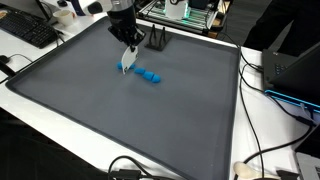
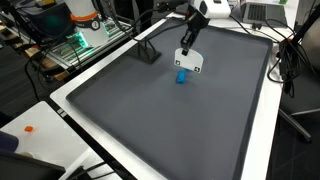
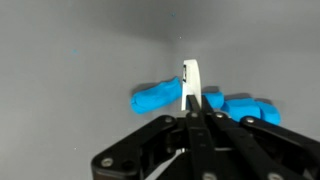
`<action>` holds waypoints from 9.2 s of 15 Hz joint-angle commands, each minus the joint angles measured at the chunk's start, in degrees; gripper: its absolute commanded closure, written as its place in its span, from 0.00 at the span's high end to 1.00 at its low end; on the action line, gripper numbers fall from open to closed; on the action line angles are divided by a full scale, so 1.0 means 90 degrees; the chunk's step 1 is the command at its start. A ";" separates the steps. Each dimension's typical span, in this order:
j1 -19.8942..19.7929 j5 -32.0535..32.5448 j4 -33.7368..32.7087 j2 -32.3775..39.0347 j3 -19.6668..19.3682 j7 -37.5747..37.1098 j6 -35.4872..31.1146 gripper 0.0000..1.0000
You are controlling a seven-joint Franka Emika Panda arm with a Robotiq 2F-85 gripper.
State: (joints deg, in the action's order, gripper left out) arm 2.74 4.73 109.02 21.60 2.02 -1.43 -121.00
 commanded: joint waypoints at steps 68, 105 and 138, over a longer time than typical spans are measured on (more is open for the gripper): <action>-0.0547 -0.1586 0.1153 -0.1218 -0.0421 -0.1586 0.0606 0.01; -0.0538 -0.4229 0.4606 -0.3063 -0.0404 -0.4599 -0.1610 0.01; -0.0417 -0.4720 0.4790 -0.2897 -0.0271 -0.4985 -0.2307 0.01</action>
State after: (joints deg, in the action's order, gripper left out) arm -1.44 -35.63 150.78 -4.19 -0.78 -46.19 -139.67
